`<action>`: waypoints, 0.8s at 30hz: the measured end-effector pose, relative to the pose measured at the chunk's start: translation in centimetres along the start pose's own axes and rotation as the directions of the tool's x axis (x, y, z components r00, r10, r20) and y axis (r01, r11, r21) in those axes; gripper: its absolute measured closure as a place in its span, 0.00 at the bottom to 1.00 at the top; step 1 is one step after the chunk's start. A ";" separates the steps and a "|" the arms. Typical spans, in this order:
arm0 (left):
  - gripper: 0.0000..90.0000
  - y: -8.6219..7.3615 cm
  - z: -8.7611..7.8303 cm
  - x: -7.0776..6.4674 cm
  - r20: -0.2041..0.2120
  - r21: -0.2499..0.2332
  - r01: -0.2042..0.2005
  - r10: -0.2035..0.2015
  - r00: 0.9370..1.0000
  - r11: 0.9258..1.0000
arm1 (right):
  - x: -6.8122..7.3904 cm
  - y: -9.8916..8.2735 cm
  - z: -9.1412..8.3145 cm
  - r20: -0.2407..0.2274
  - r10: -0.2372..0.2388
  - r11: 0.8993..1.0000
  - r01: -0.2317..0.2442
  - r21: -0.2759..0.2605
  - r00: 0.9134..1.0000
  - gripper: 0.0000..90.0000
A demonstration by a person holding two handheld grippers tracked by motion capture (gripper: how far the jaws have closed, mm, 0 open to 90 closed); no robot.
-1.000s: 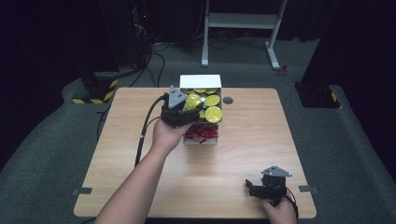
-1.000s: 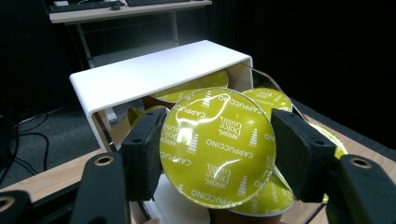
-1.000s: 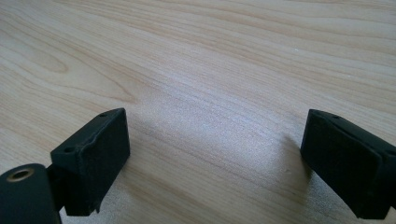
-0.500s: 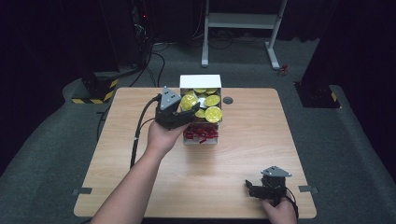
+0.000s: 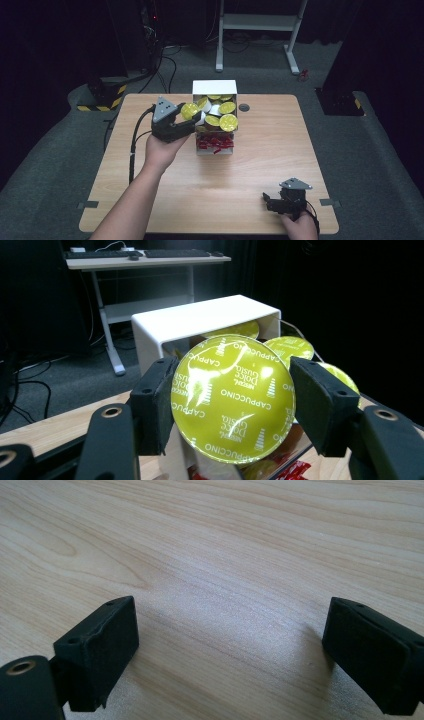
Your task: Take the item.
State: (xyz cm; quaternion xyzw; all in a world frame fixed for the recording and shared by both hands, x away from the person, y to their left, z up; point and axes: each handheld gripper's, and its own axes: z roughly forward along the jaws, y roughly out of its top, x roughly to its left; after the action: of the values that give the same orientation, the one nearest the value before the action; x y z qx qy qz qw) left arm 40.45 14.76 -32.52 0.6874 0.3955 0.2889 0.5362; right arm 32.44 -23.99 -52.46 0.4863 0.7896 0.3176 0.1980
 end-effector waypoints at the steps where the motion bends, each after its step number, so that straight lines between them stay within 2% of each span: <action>1: 0.43 -0.1 -0.1 0.1 -0.001 0.000 0.000 0.000 1.000 1.000 | 0.0 0.0 0.0 0.000 0.000 1.000 0.000 0.000 1.000 0.09; 8: 0.43 -0.6 -1.5 1.3 -0.027 -0.005 0.003 -0.003 1.000 1.000 | 0.0 0.0 0.0 0.000 0.000 1.000 0.000 0.000 1.000 0.09; 24: 0.43 -2.4 -3.3 3.6 -0.073 0.007 0.024 -0.024 0.997 1.000 | 0.0 0.0 0.0 0.000 0.000 1.000 0.000 0.000 1.000 0.09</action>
State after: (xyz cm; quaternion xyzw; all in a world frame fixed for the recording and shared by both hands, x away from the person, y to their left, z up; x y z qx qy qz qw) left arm 39.07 19.74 -34.12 0.6737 0.4241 0.3058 0.5223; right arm 32.44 -23.99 -52.46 0.4863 0.7897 0.3174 0.1979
